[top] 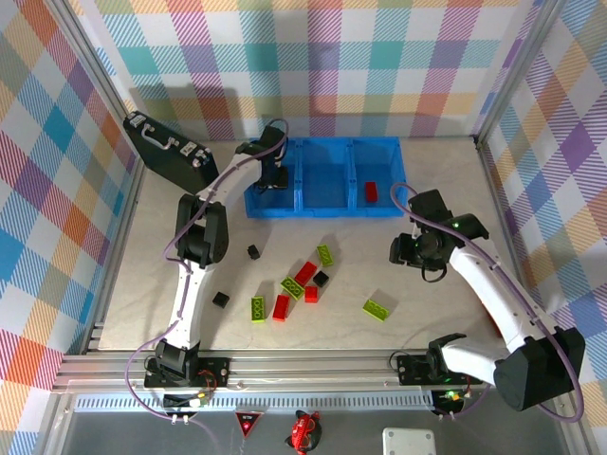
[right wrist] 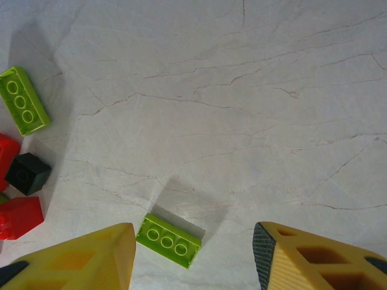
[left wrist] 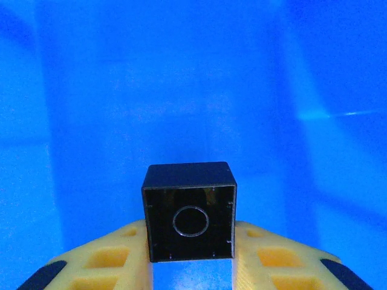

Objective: Sort the legos into containers by color
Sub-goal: Place the lego in the container.

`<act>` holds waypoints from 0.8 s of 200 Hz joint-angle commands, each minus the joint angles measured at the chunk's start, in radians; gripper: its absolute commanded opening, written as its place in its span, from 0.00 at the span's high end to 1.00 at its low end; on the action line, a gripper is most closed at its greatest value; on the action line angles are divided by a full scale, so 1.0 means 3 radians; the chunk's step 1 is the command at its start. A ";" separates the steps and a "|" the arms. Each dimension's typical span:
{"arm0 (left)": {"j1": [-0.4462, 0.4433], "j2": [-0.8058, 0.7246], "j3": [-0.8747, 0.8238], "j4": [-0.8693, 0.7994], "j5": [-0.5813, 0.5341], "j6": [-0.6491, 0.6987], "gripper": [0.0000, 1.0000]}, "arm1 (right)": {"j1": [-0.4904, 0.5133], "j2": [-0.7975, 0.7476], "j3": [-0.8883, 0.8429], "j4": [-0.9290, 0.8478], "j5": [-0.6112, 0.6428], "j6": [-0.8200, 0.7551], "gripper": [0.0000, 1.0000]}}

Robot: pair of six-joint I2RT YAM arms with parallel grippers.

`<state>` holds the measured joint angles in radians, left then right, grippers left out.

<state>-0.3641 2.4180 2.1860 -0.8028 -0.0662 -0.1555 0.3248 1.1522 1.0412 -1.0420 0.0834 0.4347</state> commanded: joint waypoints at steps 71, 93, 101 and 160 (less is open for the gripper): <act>0.0007 0.0173 0.0184 0.0049 -0.0067 0.0043 0.63 | 0.0020 -0.0118 -0.0101 -0.0101 0.0039 0.0088 0.44; 0.0007 0.0150 0.0184 0.0028 -0.0062 0.0048 0.61 | 0.0018 -0.0123 -0.0091 -0.0097 0.0038 0.0088 0.44; 0.0007 0.0133 0.0184 0.0022 -0.0061 0.0054 0.60 | 0.0020 -0.0129 -0.0083 -0.0092 0.0034 0.0086 0.44; 0.0007 -0.0017 0.0184 -0.0049 -0.0042 0.0073 0.58 | 0.0021 -0.0094 -0.0081 -0.0014 -0.0058 0.0081 0.44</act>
<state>-0.3641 2.4638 2.2097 -0.7860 -0.0841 -0.1455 0.3248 1.1282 1.0225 -1.0481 0.0845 0.4423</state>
